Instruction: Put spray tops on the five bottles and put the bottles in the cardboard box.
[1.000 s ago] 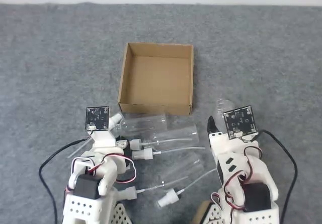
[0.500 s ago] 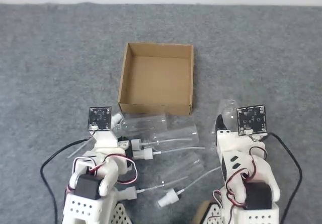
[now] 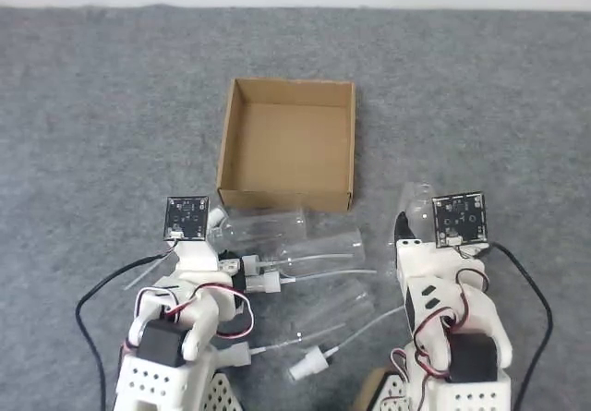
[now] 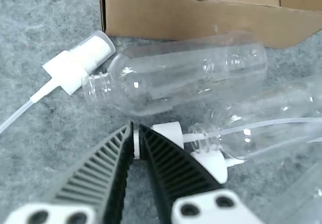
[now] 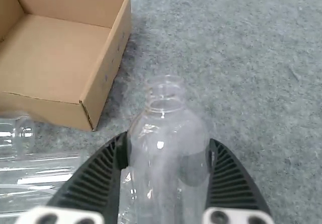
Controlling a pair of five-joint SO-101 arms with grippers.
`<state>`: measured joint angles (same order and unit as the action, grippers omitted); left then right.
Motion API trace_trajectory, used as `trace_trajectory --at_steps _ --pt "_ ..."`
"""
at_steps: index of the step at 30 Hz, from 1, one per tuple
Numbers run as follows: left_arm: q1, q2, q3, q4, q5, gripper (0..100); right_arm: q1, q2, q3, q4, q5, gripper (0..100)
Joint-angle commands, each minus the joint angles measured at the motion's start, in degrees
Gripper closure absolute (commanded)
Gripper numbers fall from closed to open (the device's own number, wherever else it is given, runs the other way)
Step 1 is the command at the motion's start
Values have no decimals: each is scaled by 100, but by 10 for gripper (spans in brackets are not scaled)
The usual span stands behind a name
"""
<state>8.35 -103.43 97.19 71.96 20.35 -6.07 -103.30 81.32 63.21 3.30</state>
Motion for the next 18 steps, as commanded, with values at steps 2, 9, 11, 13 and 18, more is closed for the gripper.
trace_trajectory --at_steps 2,9,11,13,18 --pt "-35 -97 -418 70 -62 988 101 -48 -53 -119 -9 894" --pt "-18 -105 -1156 316 -26 988 101 -48 -53 -92 -9 894" --pt "-26 -105 -1314 316 -26 988 101 -48 -53 -92 -9 894" --pt "-26 -105 -1446 316 -26 988 101 -48 -53 -92 0 894" --pt "-35 -105 -1684 325 -44 988 101 -48 -53 -92 0 894"
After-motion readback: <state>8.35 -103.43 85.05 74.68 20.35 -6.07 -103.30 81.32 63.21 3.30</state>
